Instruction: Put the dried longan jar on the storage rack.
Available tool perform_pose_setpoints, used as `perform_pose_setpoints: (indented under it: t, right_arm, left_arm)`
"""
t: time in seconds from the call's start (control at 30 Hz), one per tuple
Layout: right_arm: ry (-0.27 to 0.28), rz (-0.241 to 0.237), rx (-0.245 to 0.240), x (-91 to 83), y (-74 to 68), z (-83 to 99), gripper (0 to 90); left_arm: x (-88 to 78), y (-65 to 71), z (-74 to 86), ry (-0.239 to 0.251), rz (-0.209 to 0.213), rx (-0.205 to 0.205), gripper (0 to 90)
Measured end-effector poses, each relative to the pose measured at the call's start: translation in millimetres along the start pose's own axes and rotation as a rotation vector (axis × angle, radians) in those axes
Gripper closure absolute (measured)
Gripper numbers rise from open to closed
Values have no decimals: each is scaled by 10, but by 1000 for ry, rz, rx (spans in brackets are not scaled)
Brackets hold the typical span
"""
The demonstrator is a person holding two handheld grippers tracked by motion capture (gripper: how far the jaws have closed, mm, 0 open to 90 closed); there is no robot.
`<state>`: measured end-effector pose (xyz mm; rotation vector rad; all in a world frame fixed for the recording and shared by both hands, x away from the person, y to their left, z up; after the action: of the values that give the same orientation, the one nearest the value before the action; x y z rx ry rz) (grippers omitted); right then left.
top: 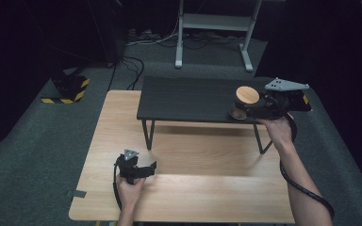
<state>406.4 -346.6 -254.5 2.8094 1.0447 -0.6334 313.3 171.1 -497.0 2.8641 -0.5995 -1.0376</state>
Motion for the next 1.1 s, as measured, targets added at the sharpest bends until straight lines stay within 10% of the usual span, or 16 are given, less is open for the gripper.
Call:
perform_pose_setpoints:
  t: [1.1]
  right_arm:
    - [-17,15,-4,148,37,91,222]
  left_arm:
    - [1,4,-2,-1,-1,3,19]
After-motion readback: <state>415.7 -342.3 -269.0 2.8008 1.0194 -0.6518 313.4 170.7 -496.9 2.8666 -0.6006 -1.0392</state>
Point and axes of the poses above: each handheld gripper's, and its own axes: x roughly forward along the jaws, z roughly out of its underside, y roughly to its right, the point moved 5 cm from there along x, roughly forward along the jaws, and after that the axes turned 6 degrees about x, right-handed, at the moved point
